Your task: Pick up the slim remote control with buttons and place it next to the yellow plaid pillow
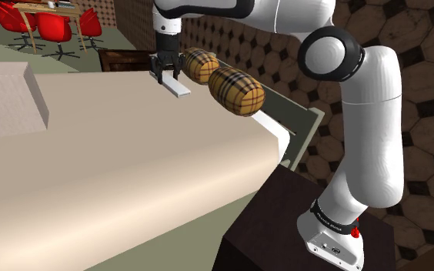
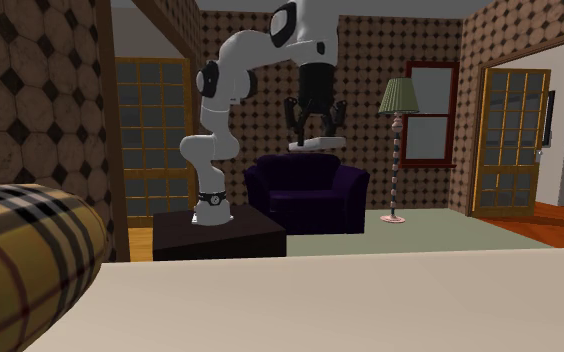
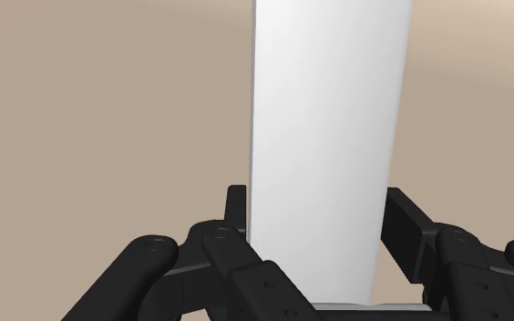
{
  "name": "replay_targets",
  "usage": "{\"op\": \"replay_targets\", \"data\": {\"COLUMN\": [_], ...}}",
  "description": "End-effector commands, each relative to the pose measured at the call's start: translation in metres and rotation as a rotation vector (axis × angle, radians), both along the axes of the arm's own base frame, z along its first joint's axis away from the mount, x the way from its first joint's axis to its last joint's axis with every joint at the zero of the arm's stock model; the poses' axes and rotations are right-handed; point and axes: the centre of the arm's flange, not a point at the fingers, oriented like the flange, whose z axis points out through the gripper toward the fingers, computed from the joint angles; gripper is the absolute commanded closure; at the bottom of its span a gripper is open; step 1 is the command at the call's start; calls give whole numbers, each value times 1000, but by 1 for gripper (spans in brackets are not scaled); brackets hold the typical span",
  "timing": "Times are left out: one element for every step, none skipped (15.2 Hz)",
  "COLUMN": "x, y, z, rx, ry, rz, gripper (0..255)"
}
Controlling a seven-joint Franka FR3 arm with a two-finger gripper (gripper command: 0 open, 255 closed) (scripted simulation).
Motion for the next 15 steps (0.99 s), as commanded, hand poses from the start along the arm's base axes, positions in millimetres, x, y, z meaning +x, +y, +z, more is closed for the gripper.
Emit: {"op": "replay_targets", "data": {"x": [0, 0, 0, -6, -11, -17, -22, -28, -33, -39, -44, -50, -55, -61, -66], "y": [0, 0, 0, -12, -24, -36, -48, -60, -72, -84, -96, -108, -120, -132, -144], "z": [11, 16, 21, 21, 21, 21, 21, 21, 21, 21, 21, 21, 21, 21, 21], "rx": [0, 0, 0, 0, 0, 0, 0, 0, 0, 0, 0, 0, 0, 0, 0], "ry": [0, 0, 0, 0, 0, 0, 0, 0, 0, 0, 0, 0, 0, 0, 0], "rz": [0, 0, 0, 0, 0, 0, 0, 0, 0, 0, 0, 0, 0, 0, 0], "gripper": [255, 255, 255, 255, 255, 255, 255, 255, 255, 255, 255, 255, 255, 255, 255]}}
